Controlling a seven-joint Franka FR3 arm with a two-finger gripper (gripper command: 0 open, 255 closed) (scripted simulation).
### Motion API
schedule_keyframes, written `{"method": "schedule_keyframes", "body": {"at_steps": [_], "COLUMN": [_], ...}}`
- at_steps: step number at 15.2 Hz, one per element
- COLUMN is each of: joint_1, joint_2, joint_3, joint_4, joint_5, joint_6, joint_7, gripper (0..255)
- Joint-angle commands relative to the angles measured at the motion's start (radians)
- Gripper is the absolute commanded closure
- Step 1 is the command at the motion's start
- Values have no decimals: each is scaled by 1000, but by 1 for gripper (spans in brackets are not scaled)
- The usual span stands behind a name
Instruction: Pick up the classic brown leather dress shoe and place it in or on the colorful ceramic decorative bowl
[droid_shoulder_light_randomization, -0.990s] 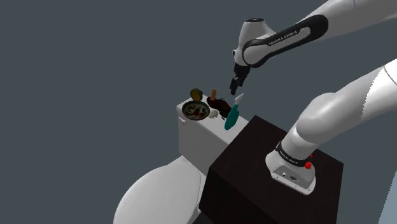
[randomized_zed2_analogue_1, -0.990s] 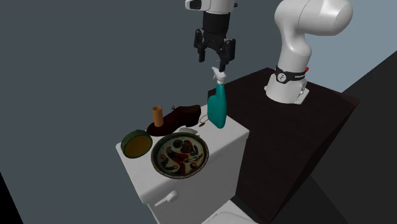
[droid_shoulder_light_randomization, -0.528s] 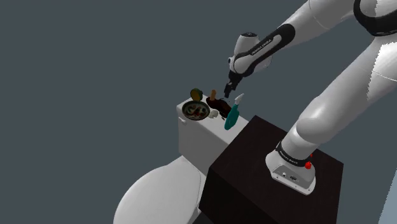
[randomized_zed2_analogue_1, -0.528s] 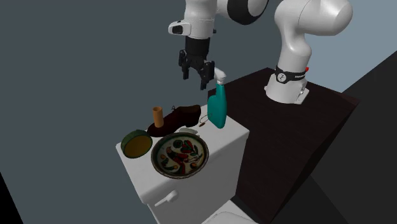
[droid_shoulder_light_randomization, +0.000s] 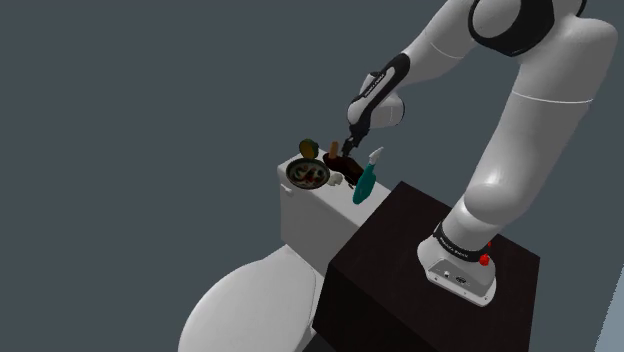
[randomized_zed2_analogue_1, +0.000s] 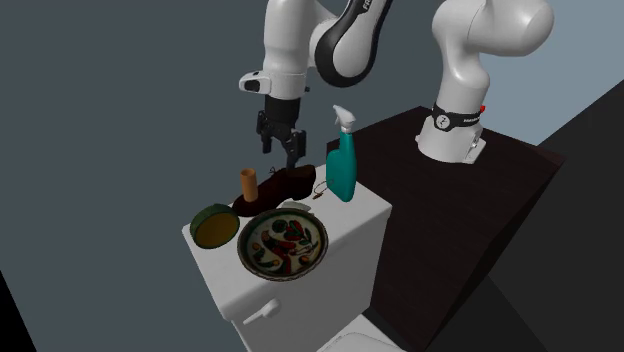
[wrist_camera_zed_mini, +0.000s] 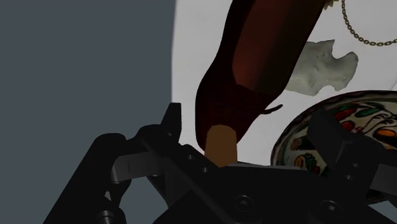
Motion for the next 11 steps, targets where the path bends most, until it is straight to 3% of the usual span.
{"method": "schedule_keyframes", "body": {"at_steps": [1,6,11], "joint_1": [-20,-51,-56], "joint_2": [45,126,135], "joint_3": [21,62,68], "joint_4": [21,47,50], "joint_5": [39,87,91], "joint_6": [28,82,88], "joint_7": [-35,-72,-76], "gripper": [0,0,0]}}
